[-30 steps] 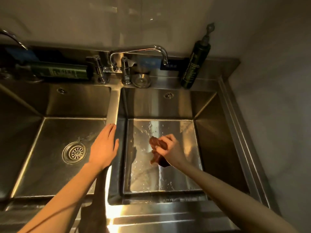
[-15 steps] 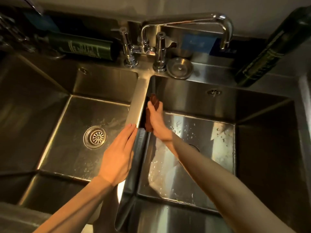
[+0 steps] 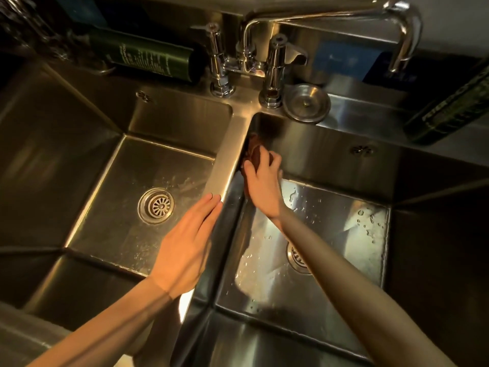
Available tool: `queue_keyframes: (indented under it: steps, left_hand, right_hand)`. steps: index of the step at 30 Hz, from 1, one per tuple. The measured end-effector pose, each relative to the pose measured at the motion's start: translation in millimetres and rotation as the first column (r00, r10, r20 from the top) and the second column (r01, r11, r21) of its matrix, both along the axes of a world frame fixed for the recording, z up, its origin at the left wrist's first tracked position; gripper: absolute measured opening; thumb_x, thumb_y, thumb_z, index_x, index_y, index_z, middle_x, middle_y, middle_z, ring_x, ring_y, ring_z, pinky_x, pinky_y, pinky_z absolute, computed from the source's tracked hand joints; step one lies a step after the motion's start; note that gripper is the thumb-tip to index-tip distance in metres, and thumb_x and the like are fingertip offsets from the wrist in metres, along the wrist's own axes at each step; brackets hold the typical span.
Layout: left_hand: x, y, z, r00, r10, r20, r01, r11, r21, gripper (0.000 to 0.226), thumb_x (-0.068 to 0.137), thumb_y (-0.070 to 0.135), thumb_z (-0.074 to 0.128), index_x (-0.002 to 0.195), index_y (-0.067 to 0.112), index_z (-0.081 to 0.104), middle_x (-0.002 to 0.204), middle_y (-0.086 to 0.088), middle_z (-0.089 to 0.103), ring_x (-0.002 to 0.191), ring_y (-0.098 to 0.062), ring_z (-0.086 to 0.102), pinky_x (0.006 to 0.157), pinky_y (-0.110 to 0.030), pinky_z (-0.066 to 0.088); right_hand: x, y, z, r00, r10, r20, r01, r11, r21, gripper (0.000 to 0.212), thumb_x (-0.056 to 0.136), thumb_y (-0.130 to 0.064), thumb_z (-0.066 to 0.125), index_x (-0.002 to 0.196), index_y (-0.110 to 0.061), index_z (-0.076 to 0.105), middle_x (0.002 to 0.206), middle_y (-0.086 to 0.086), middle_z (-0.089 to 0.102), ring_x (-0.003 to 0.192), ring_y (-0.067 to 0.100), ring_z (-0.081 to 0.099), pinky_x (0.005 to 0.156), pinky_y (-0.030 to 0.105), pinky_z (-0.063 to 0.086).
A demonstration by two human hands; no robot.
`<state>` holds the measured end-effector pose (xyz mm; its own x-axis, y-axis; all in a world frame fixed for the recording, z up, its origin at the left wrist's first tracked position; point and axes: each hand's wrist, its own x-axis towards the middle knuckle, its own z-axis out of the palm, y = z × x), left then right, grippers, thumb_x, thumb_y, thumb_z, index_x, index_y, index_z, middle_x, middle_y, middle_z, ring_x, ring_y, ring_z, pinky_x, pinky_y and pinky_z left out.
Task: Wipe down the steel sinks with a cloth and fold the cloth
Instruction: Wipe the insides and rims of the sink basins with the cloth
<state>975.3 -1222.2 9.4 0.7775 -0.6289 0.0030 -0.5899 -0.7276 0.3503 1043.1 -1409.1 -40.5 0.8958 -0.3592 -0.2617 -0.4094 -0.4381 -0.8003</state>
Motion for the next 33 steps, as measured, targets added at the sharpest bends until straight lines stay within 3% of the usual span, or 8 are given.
queue_keyframes:
  steps: [2, 4, 12, 19, 25, 28, 31, 33]
  left_hand:
    - [-0.6, -0.7, 0.8, 1.0, 0.002, 0.008, -0.002, 1.0, 0.003, 0.057, 0.084, 0.002, 0.048, 0.14, 0.0, 0.039, 0.146, -0.013, 0.039, 0.138, -0.024, 0.029, 0.118, -0.024, 0.012]
    - [-1.0, -0.7, 2.7, 1.0, 0.005, -0.001, -0.005, 1.0, 0.0, 0.061, 0.081, -0.001, 0.052, 0.14, 0.001, 0.038, 0.146, -0.013, 0.038, 0.138, -0.024, 0.029, 0.118, -0.025, 0.013]
    - [-1.6, 1.7, 0.4, 1.0, -0.017, -0.012, 0.017, 0.999, -0.034, 0.063, 0.082, 0.006, 0.055, 0.142, 0.005, 0.034, 0.149, -0.008, 0.035, 0.14, -0.022, 0.028, 0.115, -0.028, 0.022]
    - [-0.8, 1.2, 1.1, 0.996, 0.019, -0.087, -0.029, 0.993, -0.115, 0.057, 0.099, 0.046, 0.021, 0.142, 0.011, 0.034, 0.147, -0.008, 0.038, 0.139, -0.021, 0.031, 0.111, -0.039, 0.03]
    - [-2.3, -0.3, 5.3, 0.992, 0.047, -0.119, -0.069, 0.98, -0.187, 0.059, 0.101, 0.046, 0.021, 0.139, 0.005, 0.043, 0.146, -0.006, 0.04, 0.139, -0.018, 0.031, 0.115, -0.024, 0.022]
    - [0.0, 1.6, 2.7, 0.999, 0.007, -0.044, -0.012, 0.992, -0.127, 0.05, 0.097, 0.031, 0.034, 0.139, 0.005, 0.041, 0.146, -0.006, 0.039, 0.139, -0.019, 0.029, 0.114, -0.02, 0.02]
    - [-1.1, 1.5, 2.9, 0.999, 0.012, -0.033, -0.015, 0.995, -0.096, 0.051, 0.091, 0.023, 0.041, 0.138, 0.003, 0.044, 0.144, -0.009, 0.042, 0.139, -0.02, 0.03, 0.114, -0.02, 0.02]
    - [-2.0, 1.0, 3.9, 1.0, 0.017, -0.023, -0.019, 0.996, -0.086, 0.051, 0.092, 0.024, 0.04, 0.136, 0.0, 0.045, 0.143, -0.012, 0.044, 0.138, -0.022, 0.031, 0.114, -0.021, 0.021]
  right_hand:
    - [-2.6, 1.1, 13.2, 0.993, 0.058, 0.1, -0.031, 0.966, -0.256, 0.048, 0.097, -0.029, 0.043, 0.142, -0.014, 0.031, 0.144, 0.019, 0.021, 0.118, 0.044, 0.03, 0.102, 0.051, 0.031]
    - [9.1, 1.2, 5.7, 0.994, 0.071, 0.078, -0.042, 0.943, -0.329, 0.047, 0.098, -0.026, 0.041, 0.142, -0.012, 0.03, 0.143, 0.022, 0.021, 0.116, 0.048, 0.031, 0.099, 0.054, 0.033]
    - [43.1, -8.7, -66.6, 0.901, 0.058, -0.43, -0.112, 0.988, -0.102, 0.042, 0.1, -0.026, 0.038, 0.139, -0.015, 0.03, 0.14, 0.022, 0.025, 0.121, 0.048, 0.037, 0.101, 0.046, 0.034]
    - [-2.0, -0.5, -1.9, 0.993, 0.021, 0.118, -0.018, 0.999, -0.028, 0.049, 0.098, -0.035, 0.041, 0.144, -0.027, 0.024, 0.138, 0.012, 0.025, 0.119, 0.038, 0.036, 0.103, 0.047, 0.035]
    - [21.6, 15.3, -77.7, 0.97, -0.053, -0.236, 0.002, 0.978, -0.211, 0.047, 0.101, -0.03, 0.033, 0.145, -0.018, 0.026, 0.136, 0.025, 0.026, 0.113, 0.051, 0.04, 0.097, 0.05, 0.038]
    - [13.2, 18.7, -111.0, 0.878, -0.02, -0.478, -0.004, 0.999, -0.049, 0.05, 0.101, -0.026, 0.034, 0.145, -0.006, 0.021, 0.143, 0.031, 0.022, 0.128, 0.043, 0.034, 0.104, 0.047, 0.032]
    - [-14.0, 29.4, -79.3, 0.908, 0.012, -0.42, 0.007, 0.999, 0.043, 0.046, 0.1, -0.026, 0.037, 0.143, -0.011, 0.027, 0.141, 0.026, 0.023, 0.124, 0.043, 0.036, 0.105, 0.041, 0.032]
    - [-45.6, 35.0, -40.1, 0.966, 0.054, -0.254, -0.023, 0.992, 0.126, 0.043, 0.099, -0.025, 0.041, 0.141, -0.019, 0.032, 0.133, 0.015, 0.029, 0.113, 0.032, 0.045, 0.096, 0.02, 0.039]
